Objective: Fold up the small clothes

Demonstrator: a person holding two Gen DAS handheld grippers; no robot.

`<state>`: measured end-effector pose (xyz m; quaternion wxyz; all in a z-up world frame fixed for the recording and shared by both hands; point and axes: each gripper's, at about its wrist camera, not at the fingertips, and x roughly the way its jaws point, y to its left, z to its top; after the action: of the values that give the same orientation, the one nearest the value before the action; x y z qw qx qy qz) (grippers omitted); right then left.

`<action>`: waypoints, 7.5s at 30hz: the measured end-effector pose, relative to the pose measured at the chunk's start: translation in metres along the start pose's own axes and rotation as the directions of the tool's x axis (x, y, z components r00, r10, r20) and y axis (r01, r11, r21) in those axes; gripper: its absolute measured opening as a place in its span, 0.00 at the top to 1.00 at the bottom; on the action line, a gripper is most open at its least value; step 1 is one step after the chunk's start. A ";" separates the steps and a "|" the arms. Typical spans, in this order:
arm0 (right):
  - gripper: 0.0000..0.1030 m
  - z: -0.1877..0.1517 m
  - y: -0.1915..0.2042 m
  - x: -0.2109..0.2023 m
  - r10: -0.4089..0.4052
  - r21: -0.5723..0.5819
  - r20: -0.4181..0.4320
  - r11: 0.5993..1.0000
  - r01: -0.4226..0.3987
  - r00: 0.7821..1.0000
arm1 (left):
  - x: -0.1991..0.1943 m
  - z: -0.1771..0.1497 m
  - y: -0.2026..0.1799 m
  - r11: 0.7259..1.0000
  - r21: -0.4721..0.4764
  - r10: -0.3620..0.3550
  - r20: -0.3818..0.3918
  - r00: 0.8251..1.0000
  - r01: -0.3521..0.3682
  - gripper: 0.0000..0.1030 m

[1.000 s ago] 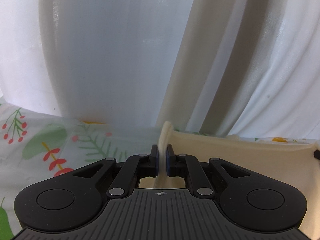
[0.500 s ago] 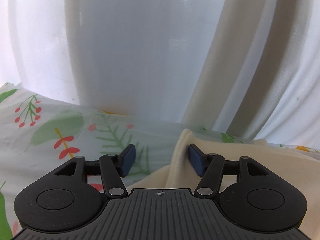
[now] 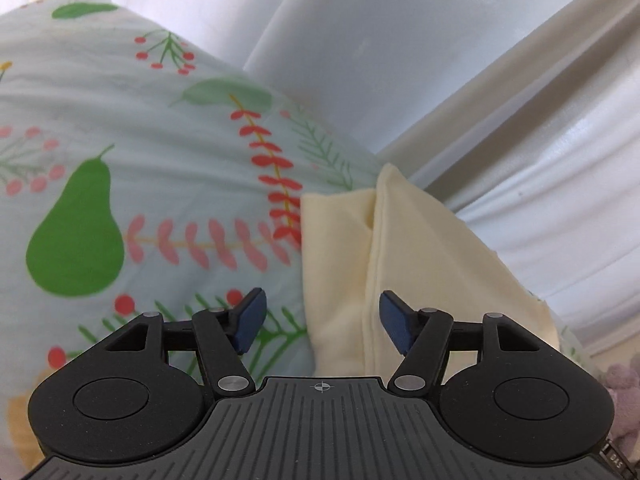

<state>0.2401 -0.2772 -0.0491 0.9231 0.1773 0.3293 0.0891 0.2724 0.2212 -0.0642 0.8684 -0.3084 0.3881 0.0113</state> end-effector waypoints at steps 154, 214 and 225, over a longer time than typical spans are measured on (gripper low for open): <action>0.87 0.042 0.054 0.024 -0.218 -0.306 0.182 0.914 0.266 0.959 | 0.040 -0.088 -0.154 0.933 0.315 -0.114 -0.209 0.971 0.177 0.43; 0.69 -0.029 -0.051 -0.035 0.021 0.296 0.014 0.955 -0.024 1.000 | 0.002 -0.095 -0.161 0.912 0.383 -0.087 -0.162 0.983 0.144 0.41; 0.70 0.018 0.029 0.015 -0.129 -0.250 0.181 0.953 0.172 0.975 | 0.055 -0.089 -0.209 0.874 0.479 -0.035 -0.101 0.994 0.079 0.42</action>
<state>0.2615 -0.2513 -0.0340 0.9664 0.0337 0.2505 0.0466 0.3056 -0.0084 -0.0371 0.8995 -0.0940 0.4079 -0.1249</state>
